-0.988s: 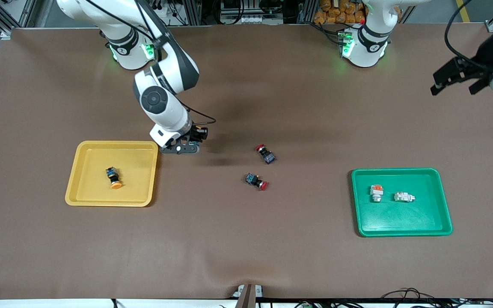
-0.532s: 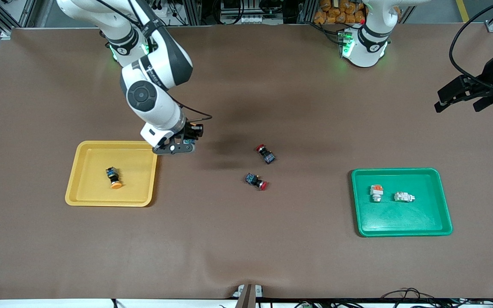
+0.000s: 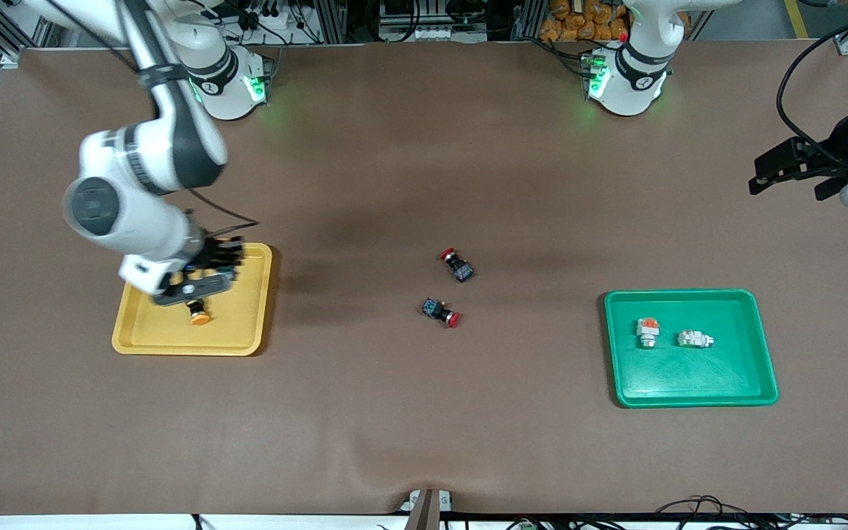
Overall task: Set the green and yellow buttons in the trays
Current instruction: 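Carry the blue-based button over the yellow tray with the right gripper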
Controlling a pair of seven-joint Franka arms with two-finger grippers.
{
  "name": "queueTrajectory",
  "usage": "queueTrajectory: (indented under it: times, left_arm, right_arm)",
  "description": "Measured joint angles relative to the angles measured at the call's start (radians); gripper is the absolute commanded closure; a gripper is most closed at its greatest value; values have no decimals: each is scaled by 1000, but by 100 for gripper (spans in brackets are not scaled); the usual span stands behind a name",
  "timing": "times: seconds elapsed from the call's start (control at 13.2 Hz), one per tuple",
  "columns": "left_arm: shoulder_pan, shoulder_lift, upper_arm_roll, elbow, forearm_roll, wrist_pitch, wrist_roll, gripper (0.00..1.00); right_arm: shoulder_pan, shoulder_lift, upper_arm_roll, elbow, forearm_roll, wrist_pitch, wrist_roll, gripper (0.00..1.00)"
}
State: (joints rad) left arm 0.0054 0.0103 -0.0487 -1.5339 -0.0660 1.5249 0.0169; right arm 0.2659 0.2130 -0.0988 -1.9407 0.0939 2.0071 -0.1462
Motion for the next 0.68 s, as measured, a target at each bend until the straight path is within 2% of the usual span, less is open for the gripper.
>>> queueTrajectory:
  times: [0.15, 0.38, 0.53, 0.68]
  left_arm:
    - [-9, 0, 4, 0, 1, 0, -12, 0]
    - [-9, 0, 5, 0, 1, 0, -15, 0]
    - [-9, 0, 5, 1, 1, 0, -16, 0]
    - [-9, 0, 6, 6, 6, 0, -18, 0]
  right_arm:
    - [-54, -12, -1, 1, 0, -25, -72, 100]
    - [-66, -12, 2, -1, 0, -12, -92, 100]
    - [-66, 14, 5, -11, -1, 44, -95, 100]
    - [-66, 78, 6, -22, -1, 140, -120, 100]
